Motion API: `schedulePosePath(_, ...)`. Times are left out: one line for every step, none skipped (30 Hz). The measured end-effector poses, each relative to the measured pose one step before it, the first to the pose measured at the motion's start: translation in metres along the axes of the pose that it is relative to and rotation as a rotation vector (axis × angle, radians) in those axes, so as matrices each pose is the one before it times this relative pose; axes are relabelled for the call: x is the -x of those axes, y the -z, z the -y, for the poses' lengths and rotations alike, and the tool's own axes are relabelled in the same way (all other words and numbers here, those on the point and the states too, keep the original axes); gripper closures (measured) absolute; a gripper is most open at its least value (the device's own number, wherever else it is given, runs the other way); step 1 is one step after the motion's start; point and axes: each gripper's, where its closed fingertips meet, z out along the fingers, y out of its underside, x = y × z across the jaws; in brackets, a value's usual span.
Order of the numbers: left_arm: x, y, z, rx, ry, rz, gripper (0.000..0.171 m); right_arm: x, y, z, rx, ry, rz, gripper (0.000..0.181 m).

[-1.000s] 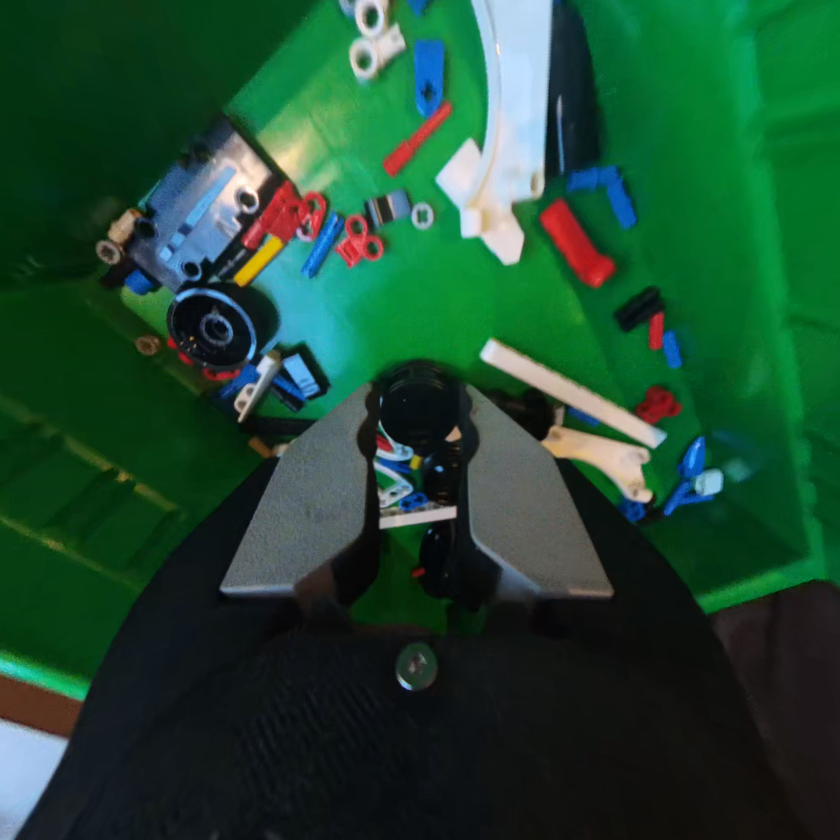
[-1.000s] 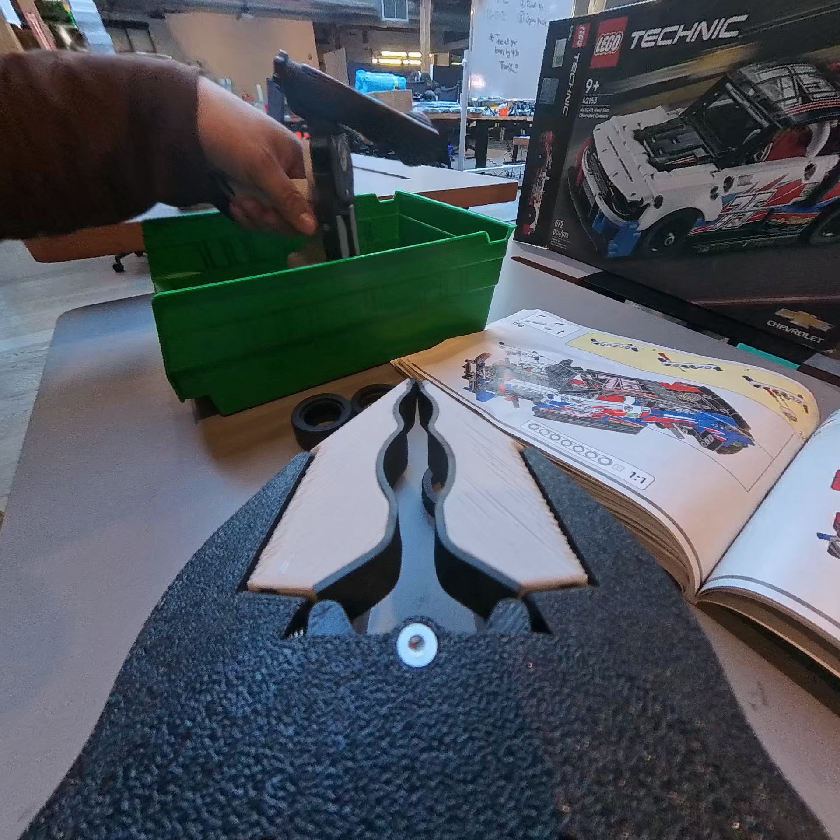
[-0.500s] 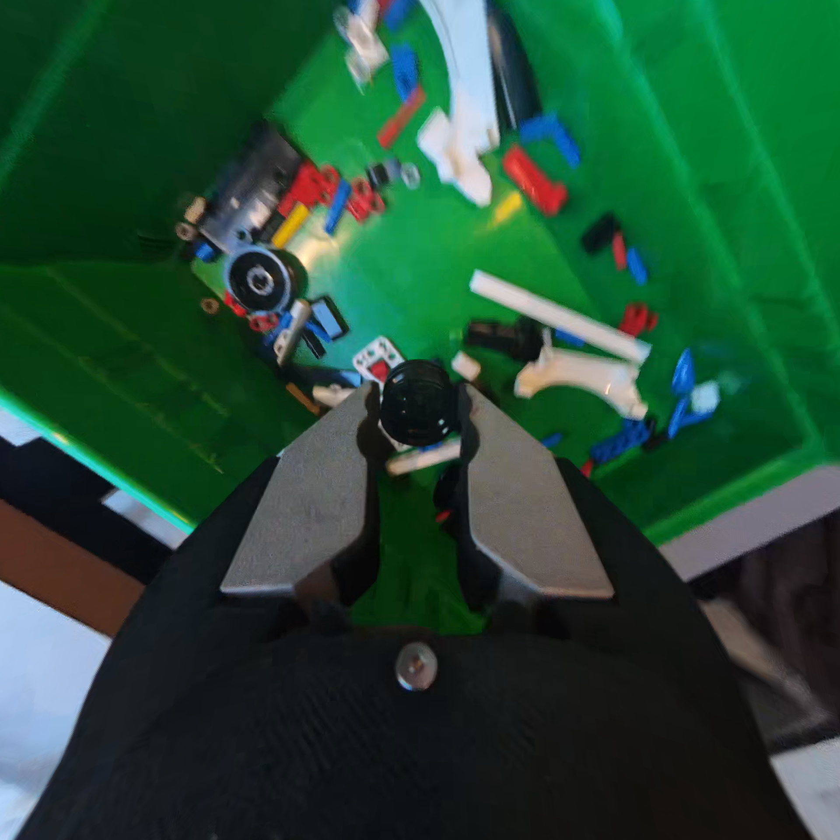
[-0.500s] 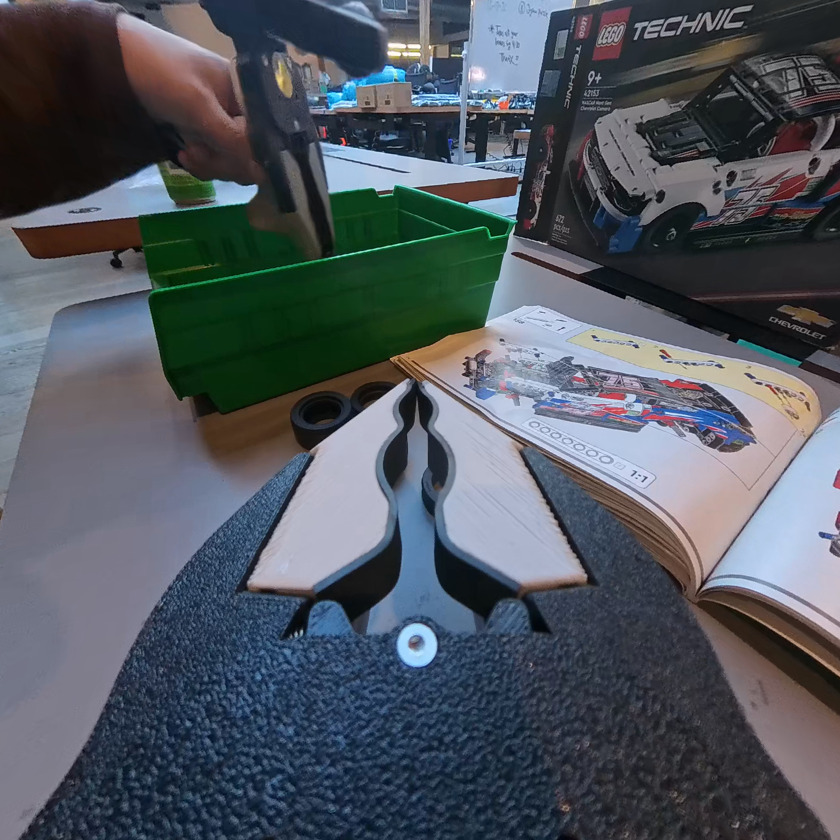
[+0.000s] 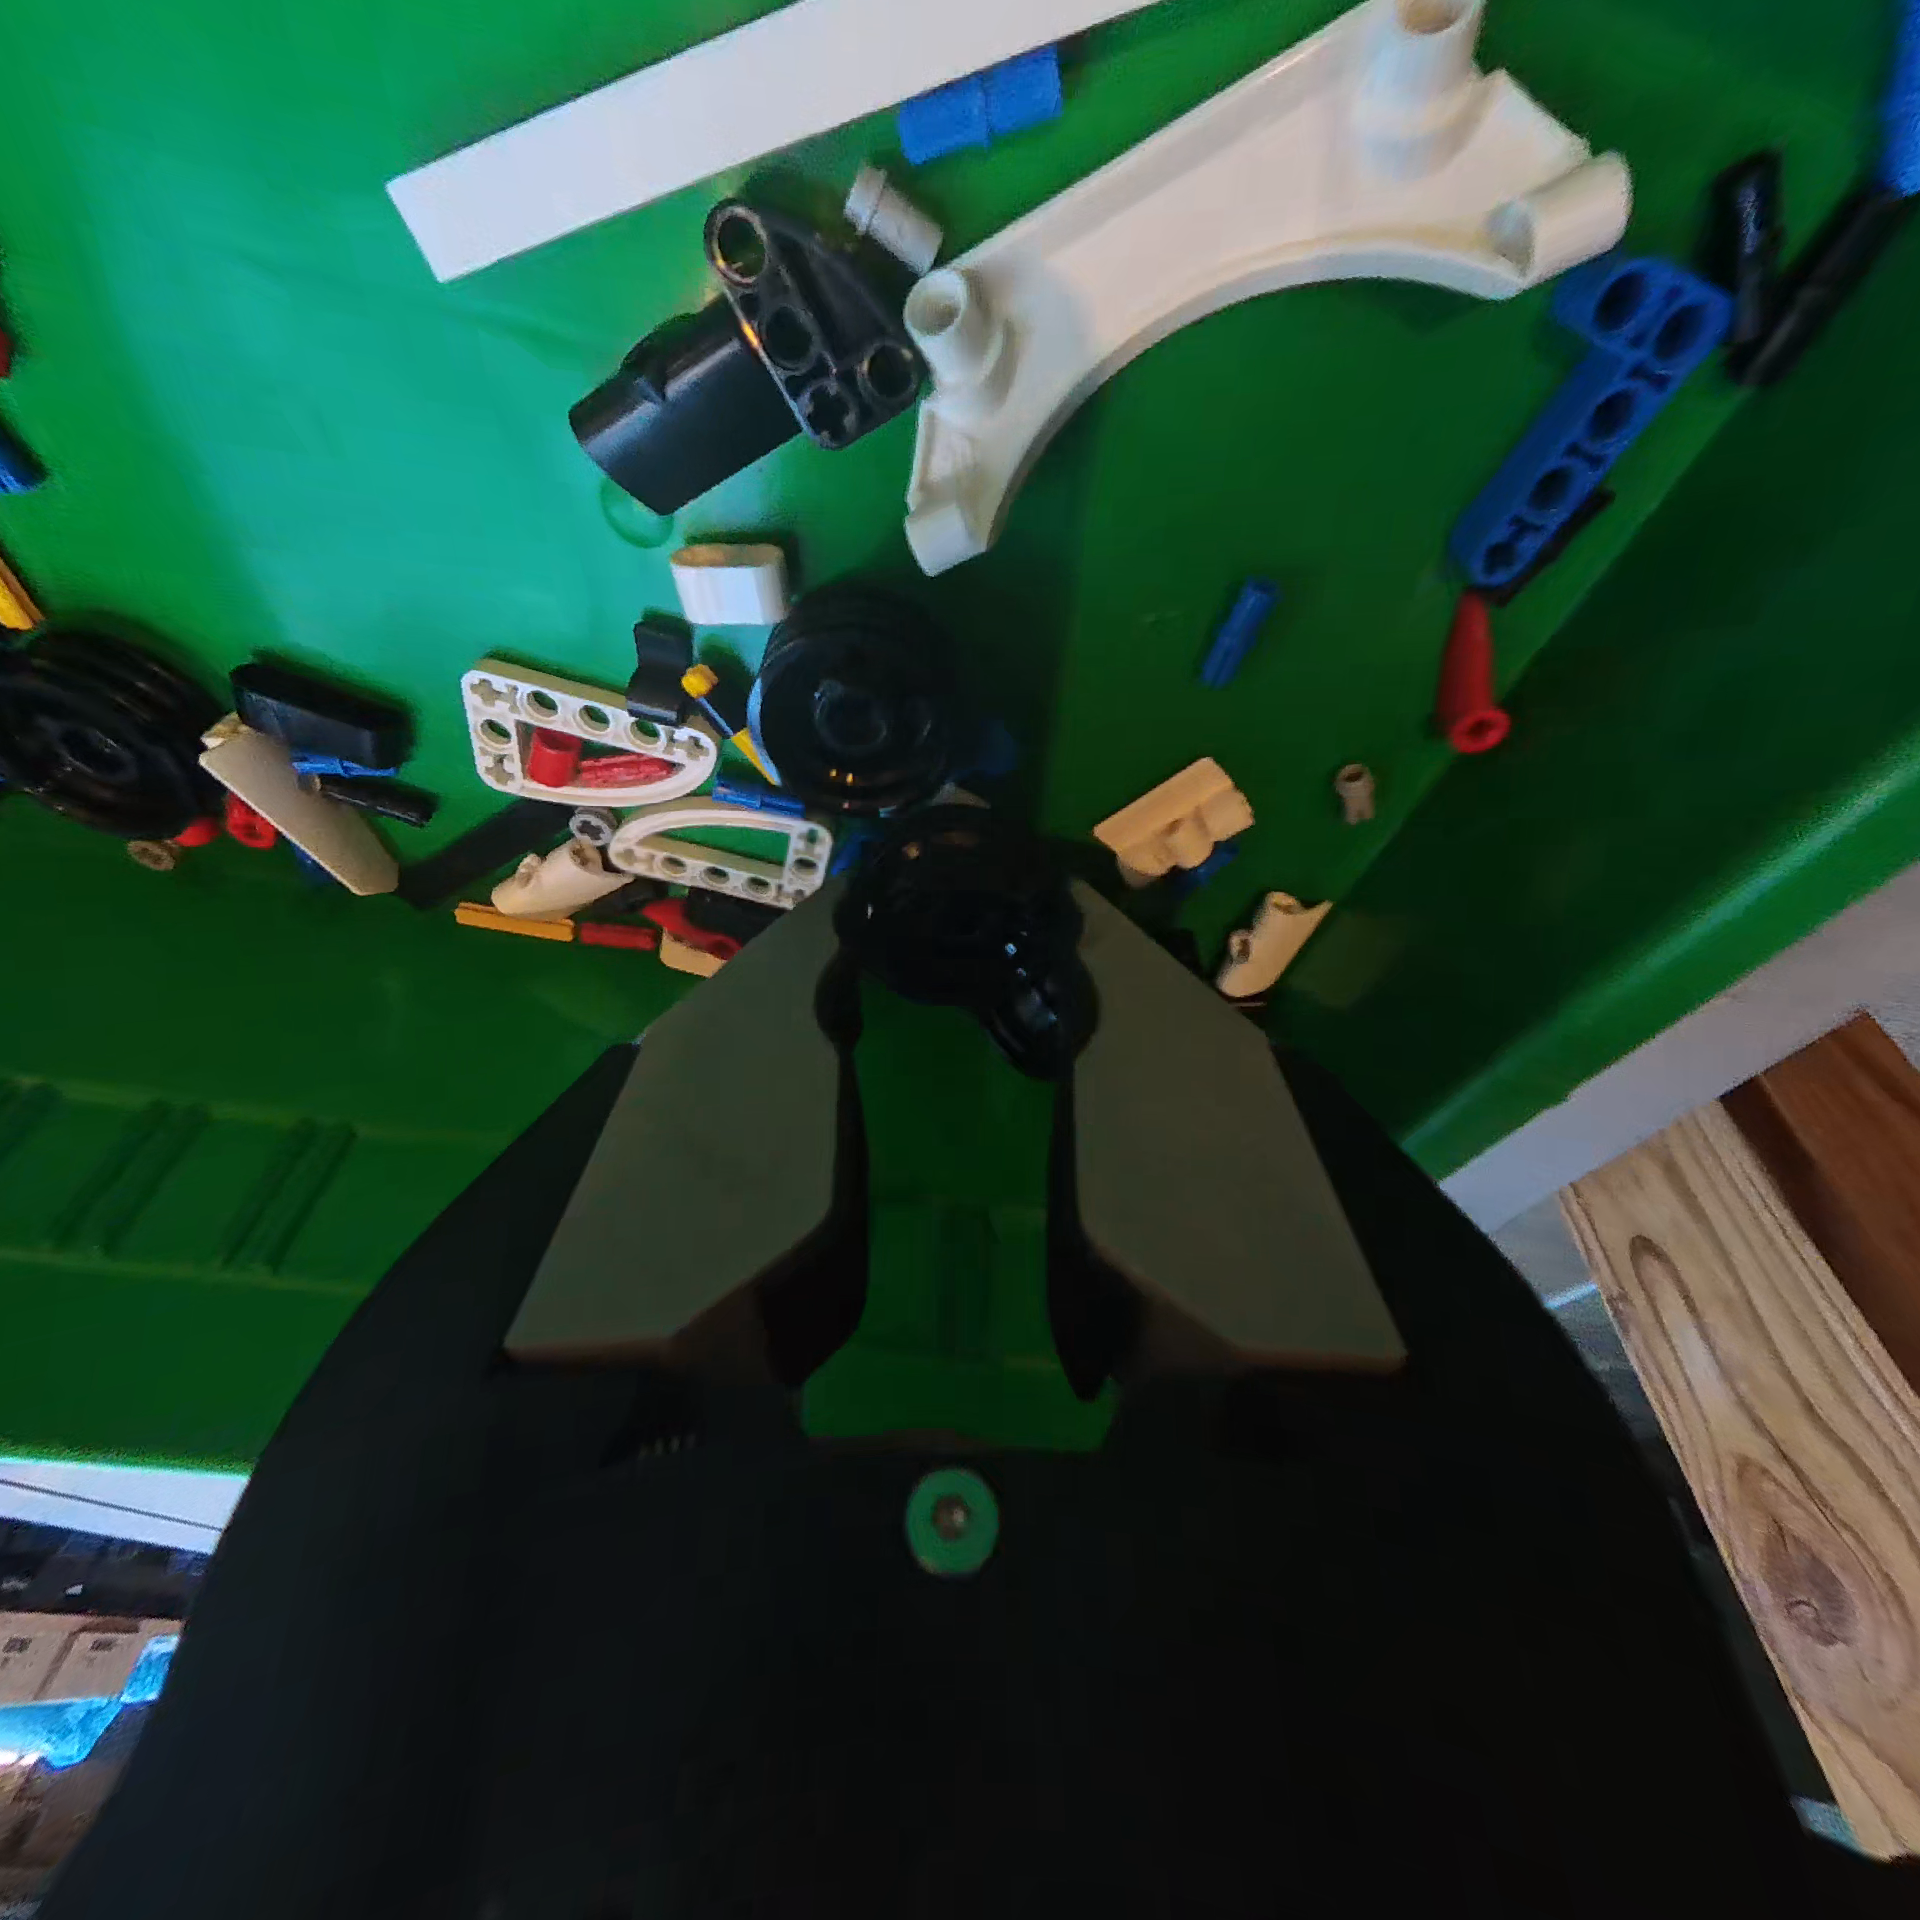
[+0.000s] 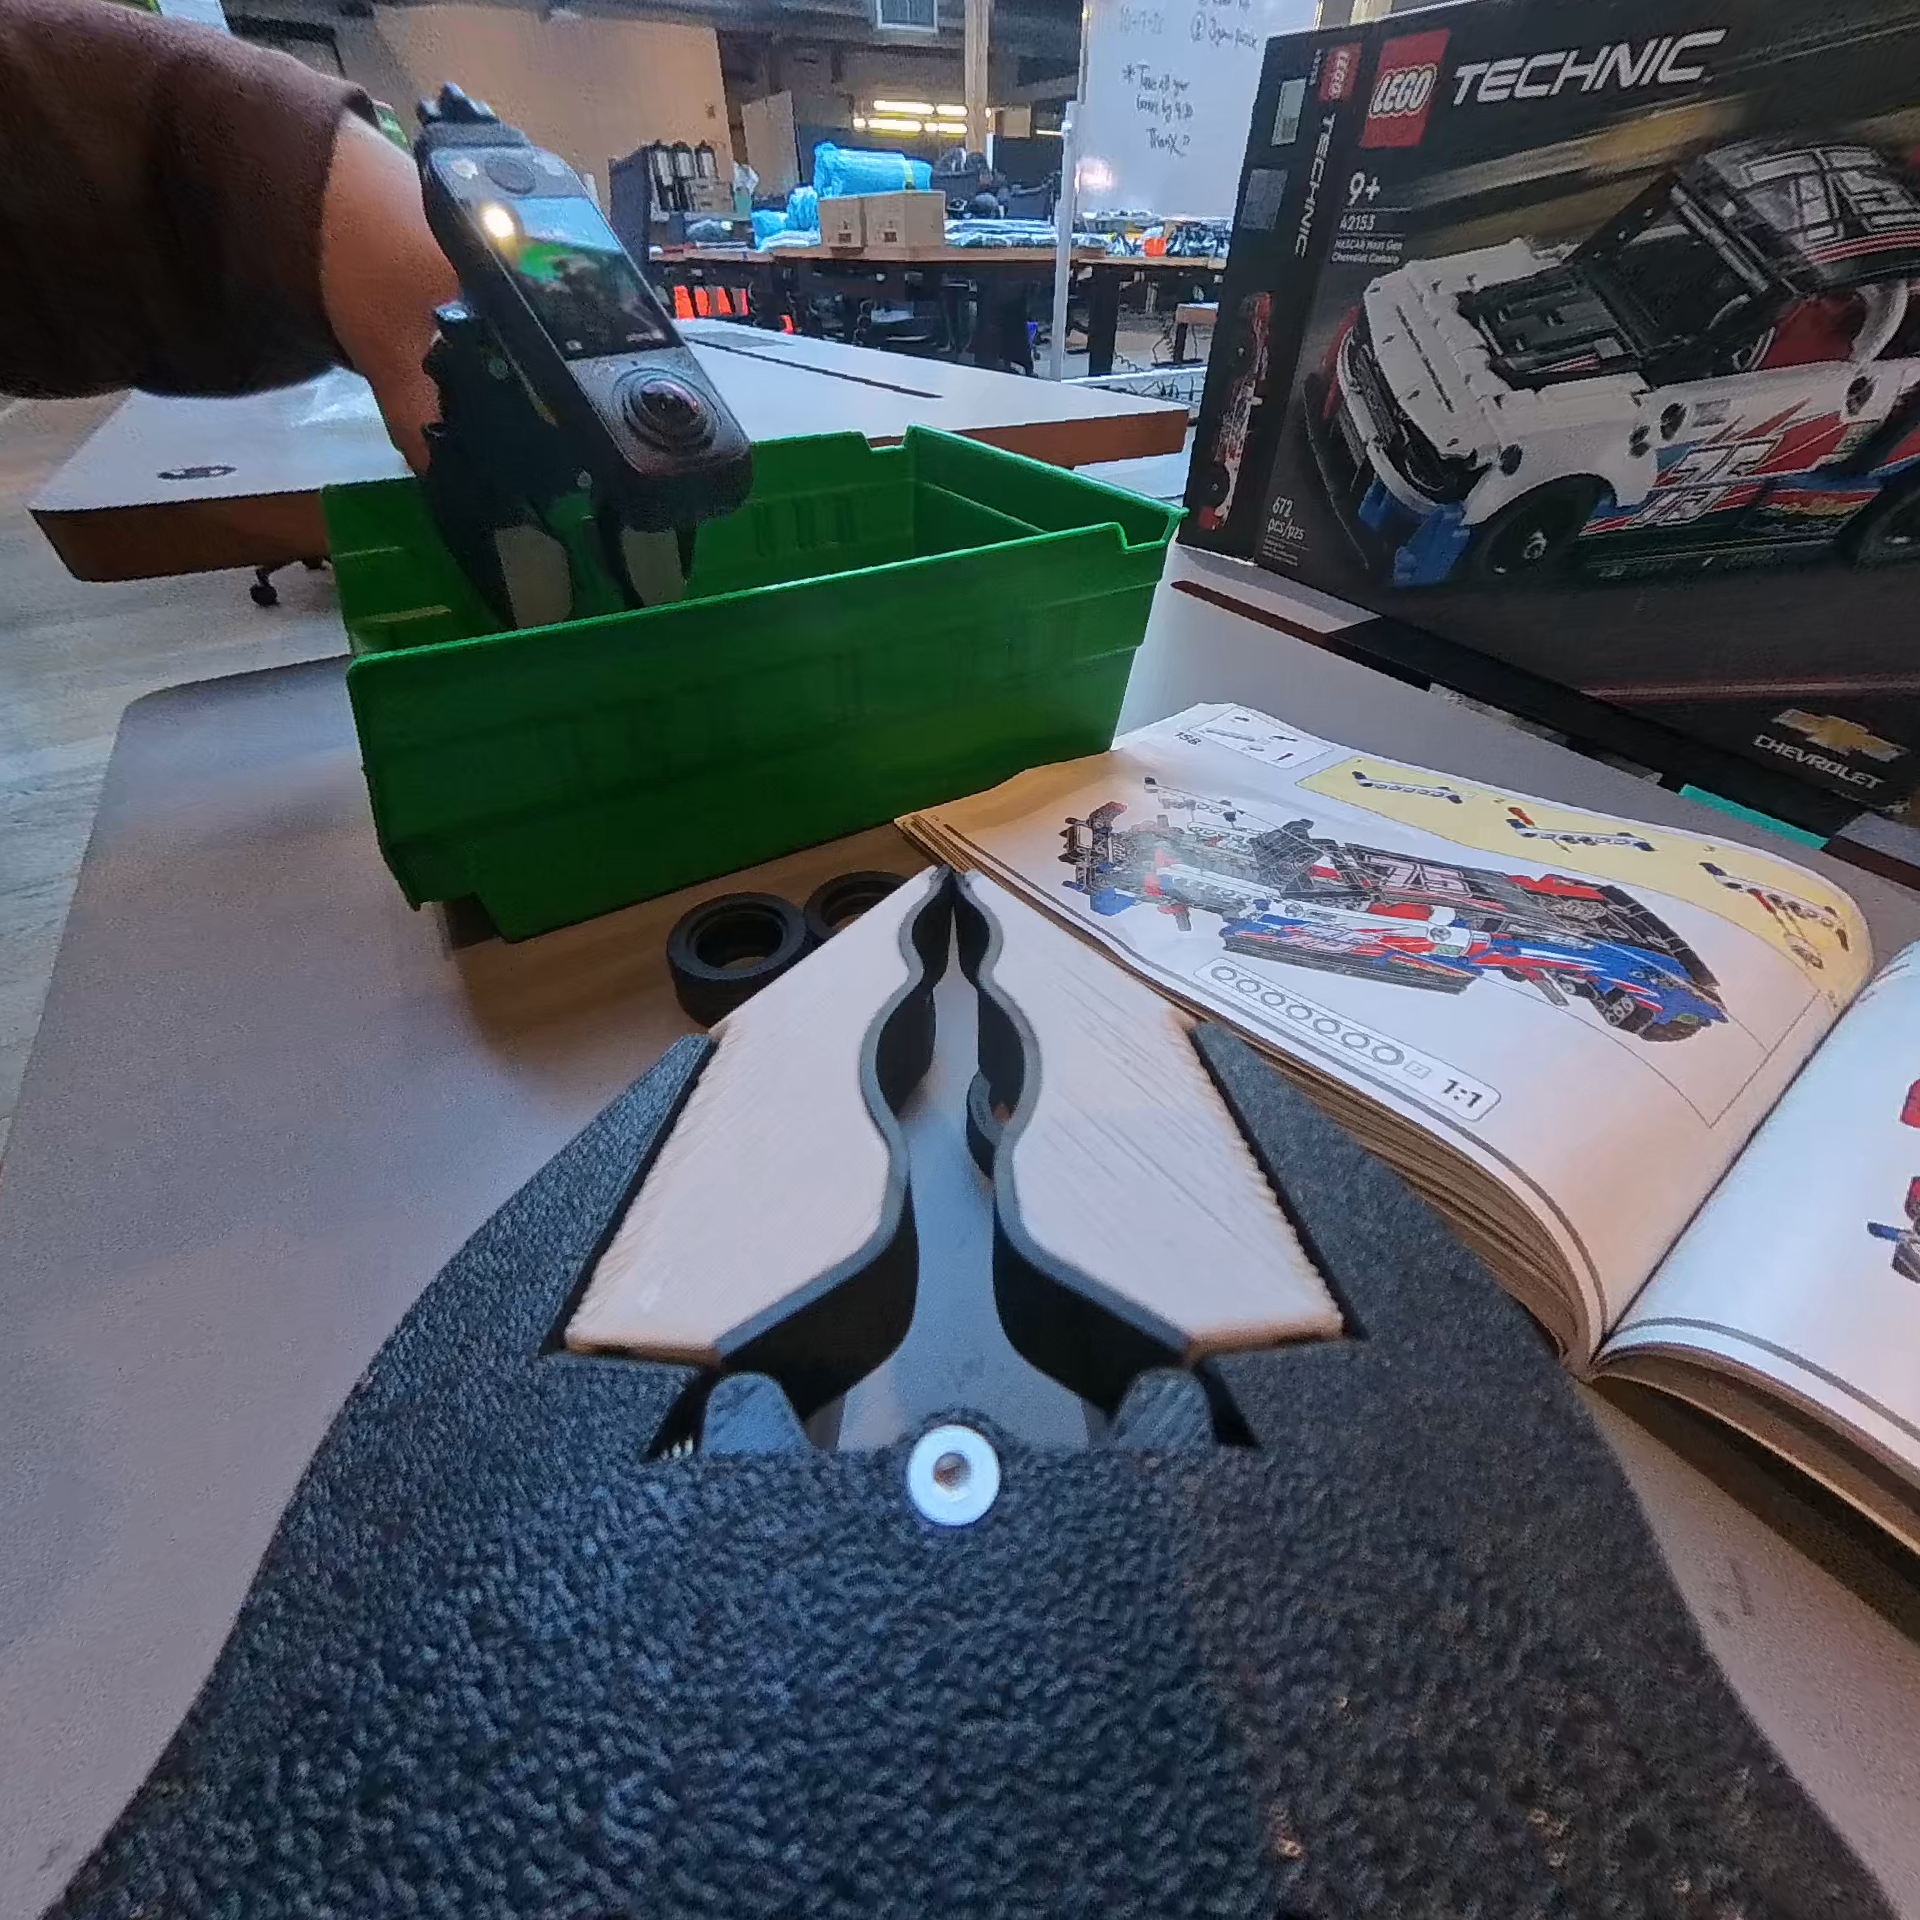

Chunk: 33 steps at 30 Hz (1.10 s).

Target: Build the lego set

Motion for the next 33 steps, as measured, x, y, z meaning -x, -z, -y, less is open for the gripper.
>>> schedulePosePath(0.00002,0.00032,0.0001,-0.00897,-0.0039,0.0026,0.139,0.0001,0.00015,0.00003,-0.0004,0.0003,-0.0001,0.181)
schedulePosePath(-0.00011,-0.00002,0.00001,-0.00761,-0.0099,0.0063,0.139,0.0001,0.00006,-0.00003,0.0002,0.0005,0.0003,0.181)
schedulePosePath(-0.00116,-0.00015,0.00001,-0.01005,-0.0116,0.0009,0.139,0.00011,-0.00012,-0.0001,0.0009,0.0005,0.0004,0.181)
schedulePosePath(-0.00084,0.00026,-0.0003,-0.01012,-0.0074,0.001,0.139,0.00019,-0.00015,-0.0002,0.0017,0.0007,0.0008,0.181)
schedulePosePath(-0.00067,0.00073,-0.00085,-0.00591,0.0027,-0.0016,0.139,0.0003,-0.00013,-0.00017,0.0014,0.0011,0.0012,0.181)
schedulePosePath(-0.00046,0.00128,-0.00088,-0.00539,0.0071,-0.0015,0.14,0.00015,-0.00009,0.0,0.0001,0.0013,-0.0001,0.181)
schedulePosePath(-0.00064,0.00229,0.0003,-0.01374,0.0017,0.0001,0.136,0.00005,-0.00001,0.00001,-0.0001,0.0014,-0.0005,0.181)
schedulePosePath(-0.00019,0.00384,0.00366,-0.03095,-0.0037,0.0054,0.14,0.00014,0.00001,-0.00003,0.0002,0.001,-0.0001,0.181)
schedulePosePath(0.00275,0.00592,0.00947,-0.06468,0.0034,0.0211,0.14,0.00006,-0.00004,0.0,0.0,0.0009,-0.0001,0.181)
schedulePosePath(0.00743,0.00738,0.01291,-0.08103,0.0187,0.0414,0.14,0.00015,-0.00002,-0.00005,0.0004,0.0008,0.0005,0.181)
schedulePosePath(0.00905,0.00696,0.01083,-0.06468,0.0275,0.0423,0.141,0.00011,-0.00003,-0.0001,0.0008,0.0005,0.0008,0.181)
schedulePosePath(0.00721,0.00552,0.00637,-0.03614,0.0217,0.0275,0.138,0.00011,-0.00013,-0.00007,0.0007,0.0003,0.0003,0.181)
schedulePosePath(0.00972,0.00377,0.00419,-0.01924,0.0186,0.0457,0.131,-0.00001,0.00003,-0.00007,0.0005,0.0003,0.0001,0.181)
schedulePosePath(0.00851,0.00212,0.00227,-0.00711,0.0142,0.0407,0.117,0.00004,-0.00007,-0.00015,0.0005,0.0003,0.0002,0.181)
schedulePosePath(0.00568,0.0009,-0.00031,0.00666,0.0066,0.0257,0.113,0.00005,-0.00004,0.00012,-0.0001,0.0007,-0.0002,0.181)
schedulePosePath(0.00653,0.0,-0.00135,0.01169,0.0145,0.0311,0.114,0.00013,0.00018,0.00004,-0.0005,0.0012,-0.0001,0.181)
schedulePosePath(0.00262,-0.00066,-0.00207,0.01715,0.0165,0.0075,0.112,0.00026,0.0,-0.00014,0.0003,0.0008,0.0007,0.181)
schedulePosePath(-0.00229,-0.0002,-0.0013,0.00915,0.0078,-0.0178,0.111,0.00049,0.00013,-0.0002,0.0014,0.0006,0.0016,0.181)
schedulePosePath(-0.00614,0.00067,-0.00163,0.00367,-0.0102,-0.0362,0.115,0.00035,0.00018,-0.00005,0.0002,0.0014,0.0006,0.181)
schedulePosePath(-0.006,0.00072,-0.00301,0.0086,-0.0251,-0.0299,0.126,0.00024,0.00005,-0.00003,0.0002,0.0013,0.0001,0.181)
schedulePosePath(-0.00391,0.00002,-0.00421,0.01695,-0.032,-0.0125,0.138,0.0003,0.00004,-0.00009,0.0007,0.0009,0.001,0.181)
schedulePosePath(-0.00275,-0.00105,-0.00554,0.02577,-0.0382,-0.0037,0.144,0.00019,0.0,-0.00008,0.0006,0.0008,0.0008,0.181)
schedulePosePath(-0.00335,-0.00233,-0.00557,0.02999,-0.0366,-0.0036,0.15,0.00018,-0.00012,-0.00009,0.0008,0.0004,0.0009,0.181)
schedulePosePath(-0.00512,-0.00324,-0.0036,0.02033,-0.0282,-0.0167,0.153,0.00012,-0.00017,-0.00015,0.0014,-0.0002,0.0015,0.181)
schedulePosePath(-0.00548,-0.00397,-0.0017,0.01155,-0.0176,-0.0231,0.154,0.0001,-0.00026,-0.0002,0.0019,-0.0006,0.0015,0.181)
schedulePosePath(-0.00458,-0.00444,-0.00173,0.01313,-0.011,-0.0224,0.154,0.00013,-0.00014,-0.0002,0.0017,-0.0005,0.0014,0.181)
schedulePosePath(-0.00442,-0.00455,-0.00279,0.01911,-0.0098,-0.0248,0.155,0.00006,-0.00008,-0.00009,0.0008,0.0,0.0008,0.181)
schedulePosePath(-0.00304,-0.00417,-0.00271,0.01909,-0.0078,-0.0183,0.156,0.0001,-0.00007,0.00005,-0.0003,0.0006,0.0,0.181)
schedulePosePath(-0.00167,-0.00373,-0.00225,0.01617,-0.0059,-0.0094,0.156,0.0001,0.00015,0.0001,-0.0009,0.0012,-0.0004,0.181)
schedulePosePath(-0.00158,-0.00319,-0.00237,0.01569,-0.0076,-0.0085,0.156,-0.00003,0.00009,0.00013,-0.0011,0.0012,-0.0006,0.181)
schedulePosePath(-0.00112,-0.00318,-0.00224,0.01686,-0.0069,-0.0048,0.155,0.00013,0.00007,0.00009,-0.0007,0.0011,-0.0005,0.181)
schedulePosePath(-0.00017,-0.00305,-0.00148,0.01491,-0.0042,0.0018,0.155,0.0,0.00003,0.00002,-0.0002,0.0008,-0.0002,0.181)
schedulePosePath(0.00117,-0.00181,0.00005,0.008,-0.0009,0.0113,0.157,0.00001,0.00001,-0.00001,0.0001,0.0004,0.0002,0.181)
